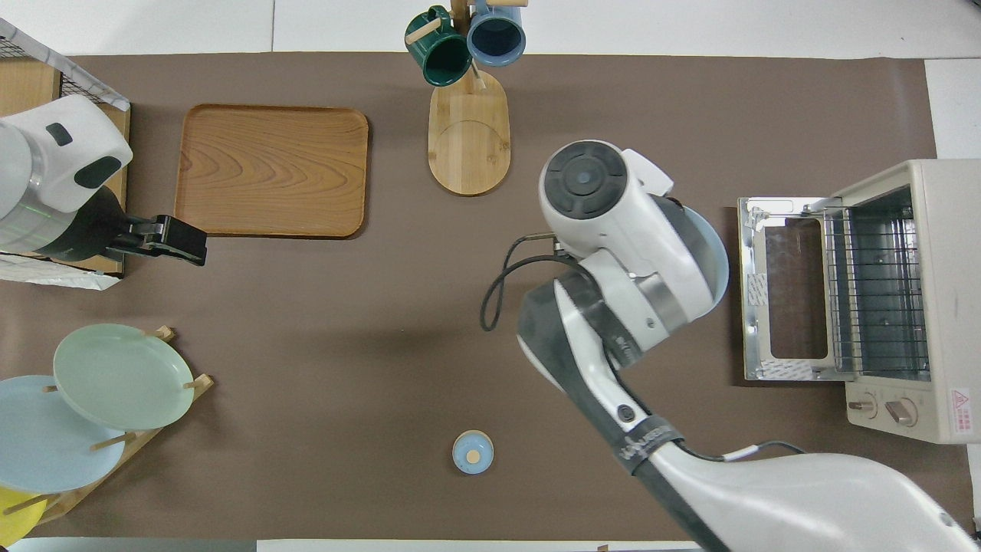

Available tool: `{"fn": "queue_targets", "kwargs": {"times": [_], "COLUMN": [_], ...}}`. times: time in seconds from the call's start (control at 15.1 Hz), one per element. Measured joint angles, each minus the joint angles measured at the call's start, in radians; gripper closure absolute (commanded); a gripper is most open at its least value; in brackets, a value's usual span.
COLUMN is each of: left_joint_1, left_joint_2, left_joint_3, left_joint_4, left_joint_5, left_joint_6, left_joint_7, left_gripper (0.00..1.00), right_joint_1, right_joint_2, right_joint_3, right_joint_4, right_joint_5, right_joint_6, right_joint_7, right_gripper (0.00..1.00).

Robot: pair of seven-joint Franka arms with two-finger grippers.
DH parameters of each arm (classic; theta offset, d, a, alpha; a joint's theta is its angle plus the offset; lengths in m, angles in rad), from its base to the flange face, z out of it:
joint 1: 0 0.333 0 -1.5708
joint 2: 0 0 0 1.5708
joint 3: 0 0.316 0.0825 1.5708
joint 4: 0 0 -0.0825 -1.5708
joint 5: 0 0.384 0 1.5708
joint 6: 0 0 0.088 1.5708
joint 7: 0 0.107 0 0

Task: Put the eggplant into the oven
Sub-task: 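Insert the eggplant into the open oven with the right gripper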

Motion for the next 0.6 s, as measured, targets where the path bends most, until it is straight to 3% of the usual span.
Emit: {"fn": "queue_targets", "kwargs": {"times": [0.33, 0.6], "left_joint_1": [0.000, 0.000], "left_joint_2": [-0.001, -0.007], "left_joint_3": [0.002, 0.002], "left_joint_4": [0.001, 0.003], "left_joint_5": [0.000, 0.000], "left_joint_6": [0.000, 0.000], "left_joint_7": [0.000, 0.000], "left_gripper": [0.00, 0.00], "right_joint_1": [-0.158, -0.196], "right_joint_2": [-0.064, -0.081], "right_joint_3": [0.000, 0.002], "right_joint_4": [-0.099, -0.189], "right_joint_5": [-0.003, -0.055], "right_joint_6": [0.013, 0.123], "right_joint_7": [-0.179, -0.195], "right_gripper": [1.00, 1.00]}}
